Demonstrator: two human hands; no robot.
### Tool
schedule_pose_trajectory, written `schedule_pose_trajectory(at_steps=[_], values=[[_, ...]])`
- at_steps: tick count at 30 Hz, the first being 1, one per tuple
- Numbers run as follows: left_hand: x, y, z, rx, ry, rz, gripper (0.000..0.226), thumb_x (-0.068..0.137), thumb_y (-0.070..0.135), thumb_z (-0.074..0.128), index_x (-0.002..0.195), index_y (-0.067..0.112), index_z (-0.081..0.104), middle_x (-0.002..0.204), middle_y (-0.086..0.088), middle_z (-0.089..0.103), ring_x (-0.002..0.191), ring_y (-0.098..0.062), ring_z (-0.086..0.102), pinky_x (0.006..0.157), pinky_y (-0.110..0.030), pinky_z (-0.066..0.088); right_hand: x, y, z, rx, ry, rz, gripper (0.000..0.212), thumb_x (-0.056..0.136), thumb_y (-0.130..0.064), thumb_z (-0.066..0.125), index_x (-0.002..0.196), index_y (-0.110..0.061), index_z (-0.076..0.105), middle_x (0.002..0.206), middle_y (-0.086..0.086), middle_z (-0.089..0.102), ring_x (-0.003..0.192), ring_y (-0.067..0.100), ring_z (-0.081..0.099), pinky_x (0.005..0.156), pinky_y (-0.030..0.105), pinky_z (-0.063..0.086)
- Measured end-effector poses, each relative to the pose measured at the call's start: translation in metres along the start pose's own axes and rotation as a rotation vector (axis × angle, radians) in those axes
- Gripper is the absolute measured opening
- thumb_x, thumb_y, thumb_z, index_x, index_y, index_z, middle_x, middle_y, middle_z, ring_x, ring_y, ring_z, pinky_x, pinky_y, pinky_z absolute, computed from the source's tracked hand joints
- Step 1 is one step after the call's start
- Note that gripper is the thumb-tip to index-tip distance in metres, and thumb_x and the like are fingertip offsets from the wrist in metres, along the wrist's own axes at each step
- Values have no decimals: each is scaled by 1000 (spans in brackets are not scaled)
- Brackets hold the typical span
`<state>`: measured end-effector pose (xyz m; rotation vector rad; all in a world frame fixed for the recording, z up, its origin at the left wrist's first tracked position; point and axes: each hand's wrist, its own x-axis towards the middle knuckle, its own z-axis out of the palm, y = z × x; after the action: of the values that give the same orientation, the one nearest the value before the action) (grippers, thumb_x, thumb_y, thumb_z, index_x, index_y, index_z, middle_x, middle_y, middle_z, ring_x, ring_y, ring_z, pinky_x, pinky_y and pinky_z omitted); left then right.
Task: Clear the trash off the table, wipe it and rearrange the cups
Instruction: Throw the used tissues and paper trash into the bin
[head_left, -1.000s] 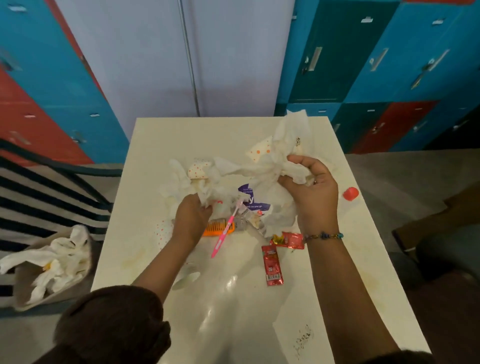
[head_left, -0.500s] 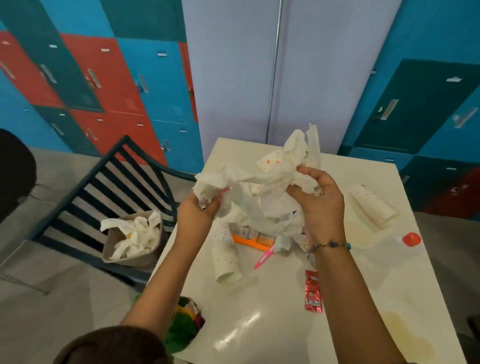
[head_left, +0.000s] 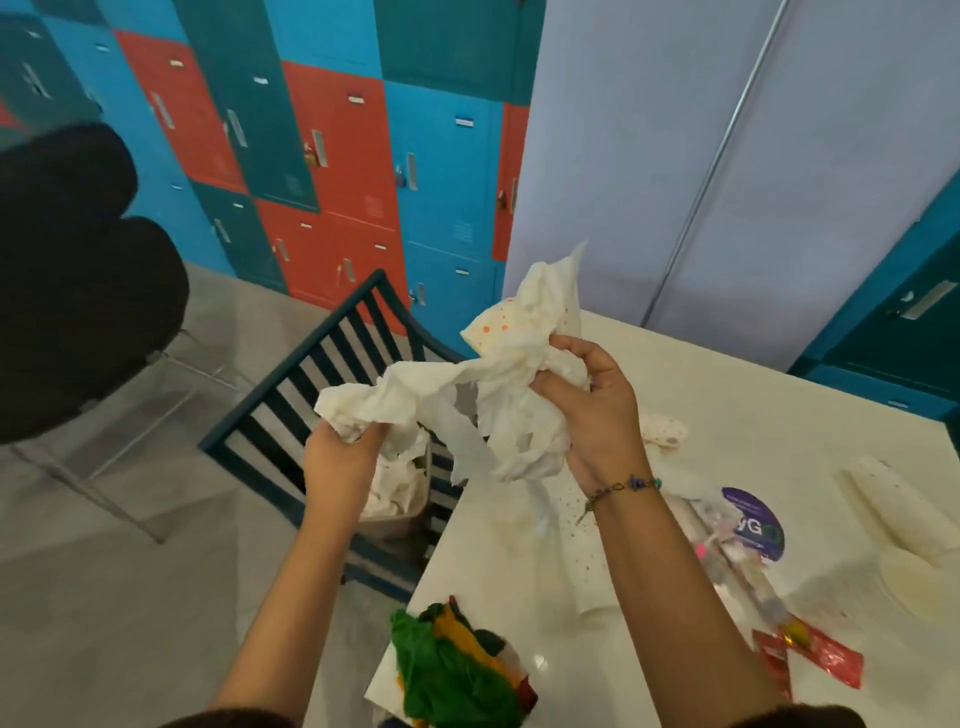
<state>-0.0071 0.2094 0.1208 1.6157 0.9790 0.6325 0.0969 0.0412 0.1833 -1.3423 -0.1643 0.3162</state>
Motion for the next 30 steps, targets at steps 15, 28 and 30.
schedule_pose_trajectory(at_steps=[15,28,30], values=[[146,-105,-89,-17,-60,-255,45,82,26,70,122,12,57,119,-3,64,107,-20,60,85,-30,46,84,136,181,16,5,224,23,81,-5,67,99,-19,61,114,5,61,96,15,62,66,21,56],[170,-146,-73,118,-262,-278,34,82,23,69,113,14,60,105,4,62,95,-13,60,72,-11,48,96,327,163,-638,19,582,36,85,-9,62,120,-14,56,122,9,59,114,27,56,89,26,47],[176,-154,-65,151,-288,-286,35,83,26,68,115,15,59,107,4,61,103,-18,60,84,-25,47,92,339,155,-727,-75,592,38,91,-19,56,129,-15,50,130,8,54,122,26,51,103,32,42]])
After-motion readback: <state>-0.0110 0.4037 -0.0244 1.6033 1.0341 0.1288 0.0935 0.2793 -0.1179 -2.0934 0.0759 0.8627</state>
